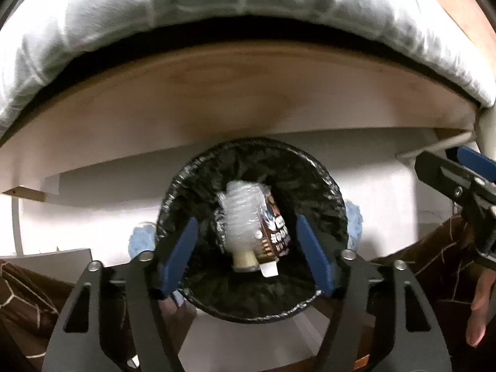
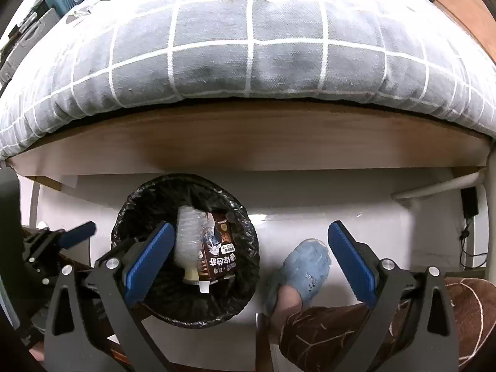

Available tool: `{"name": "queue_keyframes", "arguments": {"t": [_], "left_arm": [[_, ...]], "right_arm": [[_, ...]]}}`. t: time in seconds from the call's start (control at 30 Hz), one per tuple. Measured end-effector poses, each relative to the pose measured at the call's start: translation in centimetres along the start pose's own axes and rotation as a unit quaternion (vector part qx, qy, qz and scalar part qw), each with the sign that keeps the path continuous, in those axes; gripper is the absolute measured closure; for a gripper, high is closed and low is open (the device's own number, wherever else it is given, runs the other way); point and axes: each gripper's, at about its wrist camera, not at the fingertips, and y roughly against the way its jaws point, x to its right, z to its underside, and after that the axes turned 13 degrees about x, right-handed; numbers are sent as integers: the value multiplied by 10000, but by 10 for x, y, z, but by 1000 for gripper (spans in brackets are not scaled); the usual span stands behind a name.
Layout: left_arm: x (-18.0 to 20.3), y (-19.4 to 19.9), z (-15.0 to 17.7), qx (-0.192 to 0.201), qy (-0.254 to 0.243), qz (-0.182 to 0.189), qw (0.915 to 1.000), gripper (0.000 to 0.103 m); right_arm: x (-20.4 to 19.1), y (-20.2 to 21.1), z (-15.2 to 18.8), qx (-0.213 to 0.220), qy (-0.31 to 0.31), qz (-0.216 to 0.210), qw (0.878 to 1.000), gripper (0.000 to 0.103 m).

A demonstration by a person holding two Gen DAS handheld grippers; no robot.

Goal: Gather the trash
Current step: 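Open the left tool to drop the bubble wrap into the bin, then move both tools back toward the white bag and yellow wrapper on the bed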

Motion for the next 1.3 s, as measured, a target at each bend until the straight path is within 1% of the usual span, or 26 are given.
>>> {"name": "queue_keyframes", "arguments": {"t": [0.03, 0.1, 0.17, 0.23, 0.33, 0.4, 0.57, 0.73, 0.97, 1.1, 1.2, 1.3], "left_arm": [[-3, 3, -2, 62, 23, -35, 10000, 28], [-10, 8, -6, 166, 68, -93, 9998, 26], [-21, 18, -13, 362, 145, -192, 9991, 18], [-31, 28, -19, 548, 231, -294, 9978, 13], [-44, 39, -28, 727, 333, -390, 9960, 7], [-50, 46, -33, 822, 371, -432, 9950, 6], [-63, 68, -47, 1134, 443, -495, 9913, 6], [-74, 85, -55, 1273, 602, -410, 9892, 6], [-76, 111, -75, 1629, 584, -414, 9840, 6], [-78, 122, -93, 1843, 584, -346, 9805, 6], [-83, 130, -109, 2035, 569, -420, 9765, 6], [-90, 136, -125, 2172, 682, -440, 9727, 6]], "right_arm": [[-1, 0, -1, 6, 4, -6, 10000, 7], [-3, 0, -3, 27, 15, -25, 10000, 7], [-6, 3, -5, 68, 39, -41, 10000, 7], [-9, 5, -7, 115, 70, -57, 9999, 7], [-13, 10, -10, 213, 110, -62, 9997, 7], [-16, 17, -14, 317, 120, -99, 9994, 7], [-25, 29, -24, 546, 243, -189, 9980, 7], [-30, 47, -36, 888, 291, -247, 9953, 7], [-37, 73, -66, 1461, 375, -340, 9880, 7], [-42, 79, -85, 1705, 430, -328, 9839, 7], [-45, 82, -98, 1809, 440, -327, 9820, 7], [-47, 85, -110, 1941, 439, -346, 9794, 7]]}}
